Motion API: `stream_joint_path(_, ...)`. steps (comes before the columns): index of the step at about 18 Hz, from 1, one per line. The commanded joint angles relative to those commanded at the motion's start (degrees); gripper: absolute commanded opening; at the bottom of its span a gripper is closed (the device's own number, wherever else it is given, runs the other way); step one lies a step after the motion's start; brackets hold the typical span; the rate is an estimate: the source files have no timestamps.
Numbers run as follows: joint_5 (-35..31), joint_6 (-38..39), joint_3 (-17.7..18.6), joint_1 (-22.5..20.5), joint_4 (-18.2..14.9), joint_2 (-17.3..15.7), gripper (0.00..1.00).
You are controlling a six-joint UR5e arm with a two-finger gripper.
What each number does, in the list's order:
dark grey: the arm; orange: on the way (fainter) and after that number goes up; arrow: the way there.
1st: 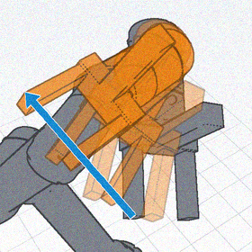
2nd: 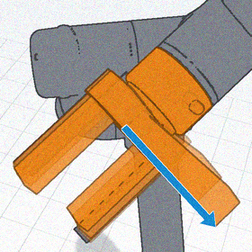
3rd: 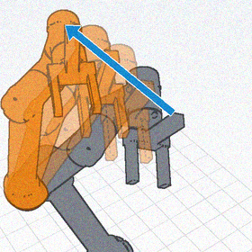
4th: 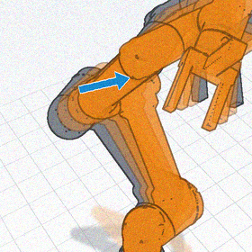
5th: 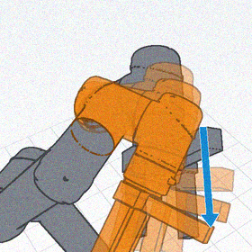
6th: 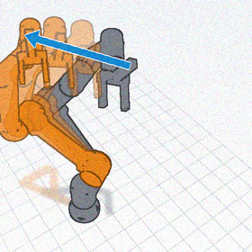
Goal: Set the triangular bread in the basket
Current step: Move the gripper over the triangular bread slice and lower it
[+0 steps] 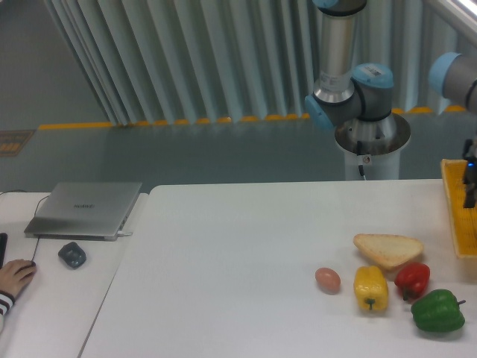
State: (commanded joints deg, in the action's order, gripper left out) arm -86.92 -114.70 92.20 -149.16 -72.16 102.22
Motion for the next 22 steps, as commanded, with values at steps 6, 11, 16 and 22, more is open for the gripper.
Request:
stream_joint_path(6,-1.32,0.00,0.00,0.36,-0.26,-0.09,1.00)
stream_joint_path(11,1.31,2.45,2.71,0.44,-0.09,-0.26,1.00)
stream_joint_path(16,0.79,2.46,5.35,4.21,-0.79,-1.58,1.00)
stream_joint_path(22,-0.79,3.51,7.47,10.63,-0.70,-1.49,1.00)
